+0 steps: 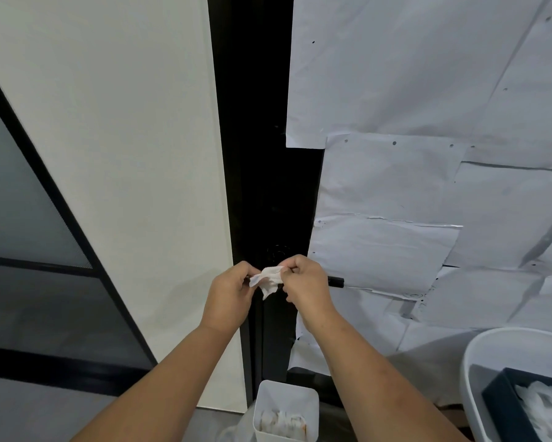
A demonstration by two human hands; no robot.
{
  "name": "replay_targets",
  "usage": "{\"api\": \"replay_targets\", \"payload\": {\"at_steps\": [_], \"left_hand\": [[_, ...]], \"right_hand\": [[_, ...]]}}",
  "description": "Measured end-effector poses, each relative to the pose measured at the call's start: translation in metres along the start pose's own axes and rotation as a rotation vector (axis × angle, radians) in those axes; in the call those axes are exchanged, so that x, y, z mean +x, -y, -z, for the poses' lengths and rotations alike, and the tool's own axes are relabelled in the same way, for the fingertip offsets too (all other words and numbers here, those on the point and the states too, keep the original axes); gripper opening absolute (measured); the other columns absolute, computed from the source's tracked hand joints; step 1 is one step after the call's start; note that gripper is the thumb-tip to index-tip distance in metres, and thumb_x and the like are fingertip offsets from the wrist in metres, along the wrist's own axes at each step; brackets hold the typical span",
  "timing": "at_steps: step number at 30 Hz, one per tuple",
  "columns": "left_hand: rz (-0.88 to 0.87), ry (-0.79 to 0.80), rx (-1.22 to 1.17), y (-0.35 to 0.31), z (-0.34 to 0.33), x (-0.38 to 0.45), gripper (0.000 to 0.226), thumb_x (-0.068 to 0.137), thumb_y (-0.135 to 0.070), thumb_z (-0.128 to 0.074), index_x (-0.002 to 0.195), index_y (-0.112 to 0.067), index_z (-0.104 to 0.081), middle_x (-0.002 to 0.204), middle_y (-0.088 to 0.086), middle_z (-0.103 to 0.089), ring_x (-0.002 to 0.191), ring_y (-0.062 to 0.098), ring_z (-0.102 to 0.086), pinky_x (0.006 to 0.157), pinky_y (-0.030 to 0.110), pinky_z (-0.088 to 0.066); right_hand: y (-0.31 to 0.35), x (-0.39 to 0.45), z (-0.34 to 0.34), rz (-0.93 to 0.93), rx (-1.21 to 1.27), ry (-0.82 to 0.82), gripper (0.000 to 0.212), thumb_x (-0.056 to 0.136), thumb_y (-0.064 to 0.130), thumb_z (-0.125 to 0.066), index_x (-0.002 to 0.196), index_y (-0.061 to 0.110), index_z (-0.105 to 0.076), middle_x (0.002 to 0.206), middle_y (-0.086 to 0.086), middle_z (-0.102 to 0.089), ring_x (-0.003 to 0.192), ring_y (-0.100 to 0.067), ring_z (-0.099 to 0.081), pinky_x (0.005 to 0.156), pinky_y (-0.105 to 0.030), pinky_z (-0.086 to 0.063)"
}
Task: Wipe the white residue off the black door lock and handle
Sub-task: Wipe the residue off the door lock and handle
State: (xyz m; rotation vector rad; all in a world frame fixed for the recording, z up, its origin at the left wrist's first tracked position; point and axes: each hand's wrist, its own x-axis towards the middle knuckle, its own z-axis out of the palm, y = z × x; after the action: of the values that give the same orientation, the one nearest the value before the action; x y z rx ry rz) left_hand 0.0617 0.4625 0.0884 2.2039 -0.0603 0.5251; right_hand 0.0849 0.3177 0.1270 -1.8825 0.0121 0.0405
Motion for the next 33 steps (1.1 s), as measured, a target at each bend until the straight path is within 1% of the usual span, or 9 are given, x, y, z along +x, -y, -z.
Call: {"api": "replay_targets", "payload": {"at_steps": [3, 7, 12, 16, 20, 23, 27, 30, 33], "left_hand": [[0.054, -0.013, -0.04, 0.0, 0.001, 0.0, 0.014, 0.091, -0.008, -0.062, 0.082, -0.018, -0.065, 0.072, -0.005, -0.065, 0.067, 0.012, -0.059, 0.06, 0.023, -0.048], [0.246, -0.123, -0.101, -0.002, 0.012, 0.003, 0.023, 0.098, -0.027, -0.052, 0.078, -0.016, -0.054, 0.064, -0.003, -0.053, 0.056, 0.01, -0.046, 0.051, 0.018, -0.037], [0.36, -0.131, -0.122, -0.008, 0.01, 0.01, 0.031, 0.095, -0.03, -0.053, 0.072, -0.009, -0.052, 0.06, -0.001, -0.052, 0.053, 0.01, -0.046, 0.052, 0.023, -0.039], [0.369, -0.16, -0.07, -0.015, -0.002, 0.019, 0.036, 0.096, -0.032, -0.052, 0.072, -0.005, -0.055, 0.063, 0.007, -0.058, 0.057, 0.015, -0.052, 0.053, 0.024, -0.04], [0.354, -0.252, -0.101, -0.023, -0.013, 0.032, 0.038, 0.097, -0.031, -0.053, 0.073, -0.001, -0.058, 0.061, 0.015, -0.056, 0.052, 0.015, -0.046, 0.048, 0.025, -0.036], [0.291, -0.236, -0.053, -0.026, -0.022, 0.037, 0.029, 0.099, -0.026, -0.051, 0.082, -0.008, -0.067, 0.055, 0.003, -0.051, 0.048, 0.008, -0.041, 0.045, 0.014, -0.031], [0.184, -0.175, 0.138, -0.025, -0.032, 0.034, 0.028, 0.099, -0.018, -0.051, 0.122, -0.016, -0.066, 0.085, 0.004, -0.069, 0.071, 0.014, -0.061, 0.063, 0.022, -0.049], [0.143, -0.12, 0.175, -0.023, -0.036, 0.038, 0.03, 0.098, -0.016, -0.048, 0.124, -0.016, -0.063, 0.108, 0.009, -0.068, 0.097, 0.026, -0.063, 0.078, 0.028, -0.045], [0.127, -0.083, 0.249, -0.02, -0.039, 0.043, 0.03, 0.097, -0.013, -0.047, 0.122, -0.016, -0.062, 0.113, 0.009, -0.065, 0.101, 0.028, -0.06, 0.076, 0.026, -0.039]], "right_hand": [[0.002, 0.001, 0.005, -0.062, 0.06, -0.038, 0.024, 0.086, 0.003, -0.048, 0.085, 0.02, -0.064, 0.073, -0.003, -0.061, 0.059, -0.014, -0.055, 0.053, -0.027, -0.05], [0.002, 0.004, 0.019, -0.089, 0.117, -0.019, 0.032, 0.089, 0.003, -0.044, 0.104, 0.027, -0.059, 0.066, 0.0, -0.051, 0.052, -0.009, -0.045, 0.048, -0.022, -0.044], [-0.007, 0.009, 0.017, 0.149, -0.141, -0.077, 0.028, 0.093, 0.012, -0.048, 0.115, 0.025, -0.059, 0.075, 0.005, -0.055, 0.062, -0.008, -0.054, 0.06, -0.018, -0.047], [-0.02, 0.016, 0.017, 0.366, -0.477, -0.213, 0.028, 0.088, 0.008, -0.051, 0.109, 0.02, -0.066, 0.093, 0.001, -0.057, 0.082, -0.018, -0.056, 0.073, -0.034, -0.051], [-0.041, 0.017, 0.016, 0.415, -0.637, -0.168, 0.024, 0.089, 0.013, -0.052, 0.105, 0.023, -0.068, 0.096, 0.002, -0.059, 0.093, -0.02, -0.056, 0.083, -0.037, -0.042], [-0.049, 0.018, 0.016, 0.449, -0.674, -0.169, 0.025, 0.089, 0.016, -0.052, 0.106, 0.025, -0.068, 0.095, 0.004, -0.056, 0.094, -0.018, -0.054, 0.08, -0.032, -0.035], [-0.052, 0.02, 0.017, 0.461, -0.717, -0.155, 0.026, 0.09, 0.018, -0.051, 0.109, 0.027, -0.066, 0.094, 0.006, -0.054, 0.093, -0.016, -0.052, 0.08, -0.03, -0.033], [-0.054, 0.021, 0.017, 0.471, -0.747, -0.154, 0.028, 0.09, 0.02, -0.049, 0.11, 0.028, -0.065, 0.094, 0.006, -0.053, 0.093, -0.016, -0.052, 0.079, -0.03, -0.032], [-0.055, 0.022, 0.015, 0.474, -0.762, -0.16, 0.031, 0.088, 0.021, -0.044, 0.11, 0.028, -0.065, 0.094, 0.006, -0.055, 0.092, -0.016, -0.052, 0.078, -0.03, -0.029]]}}
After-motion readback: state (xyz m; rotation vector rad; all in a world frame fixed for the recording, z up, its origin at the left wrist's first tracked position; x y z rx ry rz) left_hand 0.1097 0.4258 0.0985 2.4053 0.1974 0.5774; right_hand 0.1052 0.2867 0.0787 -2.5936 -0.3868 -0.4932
